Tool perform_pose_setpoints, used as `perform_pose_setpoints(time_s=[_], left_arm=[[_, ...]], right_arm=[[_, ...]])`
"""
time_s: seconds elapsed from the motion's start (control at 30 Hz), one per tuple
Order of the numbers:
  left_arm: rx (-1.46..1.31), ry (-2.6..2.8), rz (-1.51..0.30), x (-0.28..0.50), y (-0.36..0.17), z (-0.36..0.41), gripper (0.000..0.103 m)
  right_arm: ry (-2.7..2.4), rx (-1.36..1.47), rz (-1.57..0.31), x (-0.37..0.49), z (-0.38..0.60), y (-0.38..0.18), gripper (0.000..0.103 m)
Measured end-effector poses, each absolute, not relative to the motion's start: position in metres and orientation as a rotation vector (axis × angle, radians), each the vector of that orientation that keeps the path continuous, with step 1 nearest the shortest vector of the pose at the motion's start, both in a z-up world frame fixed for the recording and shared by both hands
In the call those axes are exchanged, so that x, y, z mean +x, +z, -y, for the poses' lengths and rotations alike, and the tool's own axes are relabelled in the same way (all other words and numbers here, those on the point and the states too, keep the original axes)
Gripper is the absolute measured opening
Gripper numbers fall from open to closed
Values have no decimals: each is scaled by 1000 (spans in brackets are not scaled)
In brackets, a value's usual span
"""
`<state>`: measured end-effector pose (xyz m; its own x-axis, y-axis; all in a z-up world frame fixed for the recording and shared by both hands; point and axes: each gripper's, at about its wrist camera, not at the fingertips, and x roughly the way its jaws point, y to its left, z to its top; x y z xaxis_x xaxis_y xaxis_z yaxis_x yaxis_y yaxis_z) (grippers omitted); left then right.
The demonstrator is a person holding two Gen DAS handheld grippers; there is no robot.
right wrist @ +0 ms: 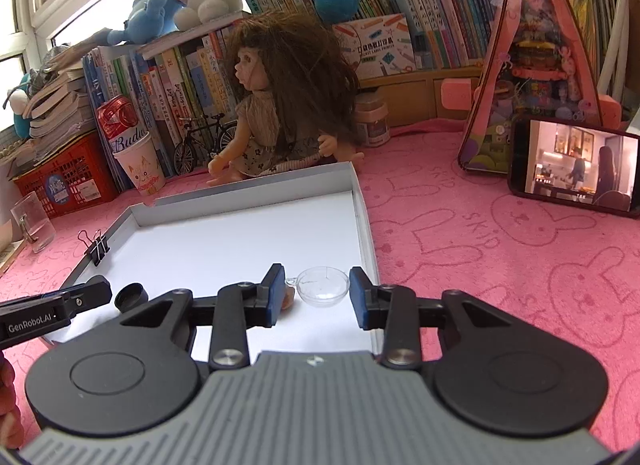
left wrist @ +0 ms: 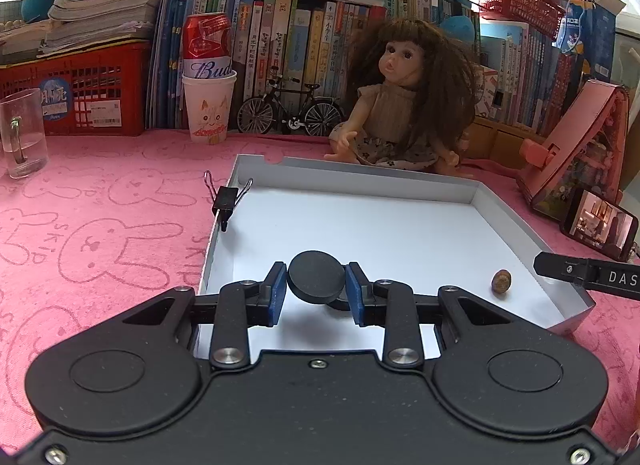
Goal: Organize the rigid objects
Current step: 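Carry the black cap in the left tool while the right tool carries the clear lid over the tray, then lower and release the black cap from the left tool while the right tool releases the clear lid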
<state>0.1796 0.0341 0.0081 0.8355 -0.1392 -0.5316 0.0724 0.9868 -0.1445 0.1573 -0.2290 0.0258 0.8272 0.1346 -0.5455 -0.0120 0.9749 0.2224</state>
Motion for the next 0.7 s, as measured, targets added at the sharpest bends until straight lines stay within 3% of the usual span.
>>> perform_pose_setpoints(time_s=[0.7], left_arm=[[-112,-89,-633,202,3,-35,30]], right_arm=[[100,269,-728,190,227,23,41]])
